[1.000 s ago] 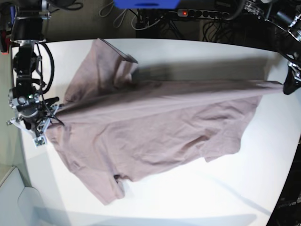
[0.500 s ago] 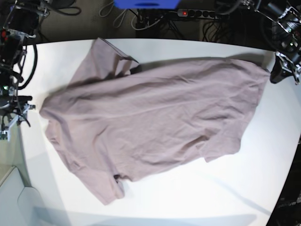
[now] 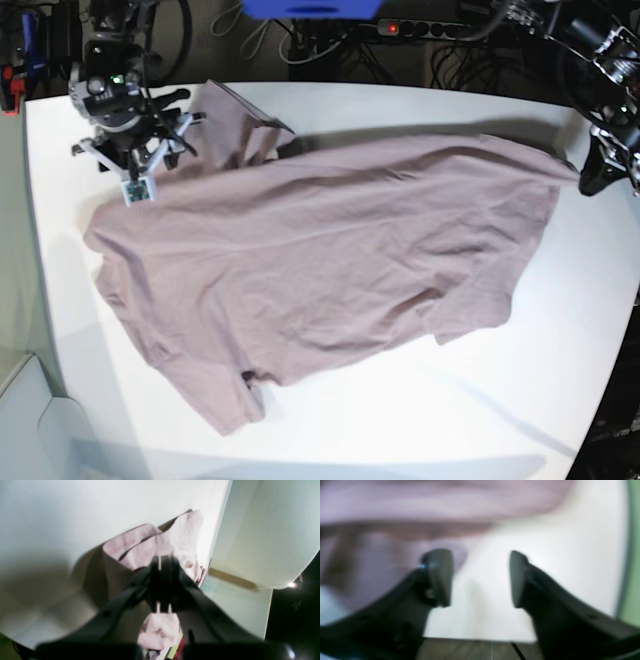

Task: Layout the t-shirt on the table in an organized manner, then fold the t-shirt properly
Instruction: 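Release the shirt and raise the right gripper to the shirt collar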

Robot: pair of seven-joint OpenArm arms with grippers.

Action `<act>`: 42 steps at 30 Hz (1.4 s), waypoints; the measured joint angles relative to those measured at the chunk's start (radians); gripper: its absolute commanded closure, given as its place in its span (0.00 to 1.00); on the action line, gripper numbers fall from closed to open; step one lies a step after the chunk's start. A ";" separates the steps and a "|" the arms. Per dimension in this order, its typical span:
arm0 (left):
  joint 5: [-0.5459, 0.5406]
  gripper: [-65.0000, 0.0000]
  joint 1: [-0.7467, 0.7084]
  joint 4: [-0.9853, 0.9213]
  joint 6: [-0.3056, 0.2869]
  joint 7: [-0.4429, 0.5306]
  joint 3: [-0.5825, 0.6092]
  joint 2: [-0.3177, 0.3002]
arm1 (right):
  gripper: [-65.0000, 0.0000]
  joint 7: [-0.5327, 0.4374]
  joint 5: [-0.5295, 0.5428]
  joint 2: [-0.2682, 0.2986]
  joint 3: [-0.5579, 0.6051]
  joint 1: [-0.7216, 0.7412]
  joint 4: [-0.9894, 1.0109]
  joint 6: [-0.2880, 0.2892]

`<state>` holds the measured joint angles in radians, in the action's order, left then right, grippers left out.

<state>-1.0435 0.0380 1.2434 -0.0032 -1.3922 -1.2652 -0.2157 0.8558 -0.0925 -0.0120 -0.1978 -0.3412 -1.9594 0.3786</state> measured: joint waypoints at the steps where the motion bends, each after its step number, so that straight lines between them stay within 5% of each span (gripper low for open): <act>1: 0.000 1.00 0.006 0.000 0.000 0.001 -0.002 0.000 | 0.81 -0.005 -0.001 -0.011 0.011 0.007 0.007 -0.001; 3: 0.000 1.00 0.013 0.001 0.000 0.000 -0.001 -0.006 | 1.00 -0.005 -0.004 -0.024 0.034 0.017 0.025 0.000; 12: -0.001 1.00 0.041 -0.002 0.000 -0.003 0.000 -0.065 | 1.00 -0.088 0.032 0.008 0.019 0.056 0.235 0.004; 18: 0.000 1.00 0.039 -0.002 0.000 -0.008 -0.002 -0.060 | 1.00 -0.107 0.056 0.045 -0.157 0.024 0.244 0.016; 27: 0.001 1.00 0.034 -0.002 0.000 0.005 0.005 -0.016 | 1.00 -0.031 0.007 0.096 -0.279 -0.037 0.208 0.014; 42: -0.007 1.00 -0.194 -0.004 0.000 -0.006 0.097 0.113 | 1.00 -0.010 0.000 0.066 -0.273 -0.072 0.135 0.010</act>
<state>-1.0508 -0.1558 1.2396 -0.0036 -1.3979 -1.1679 -0.1028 0.8459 -0.0925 0.0544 -0.4706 -0.4137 -1.8240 0.3889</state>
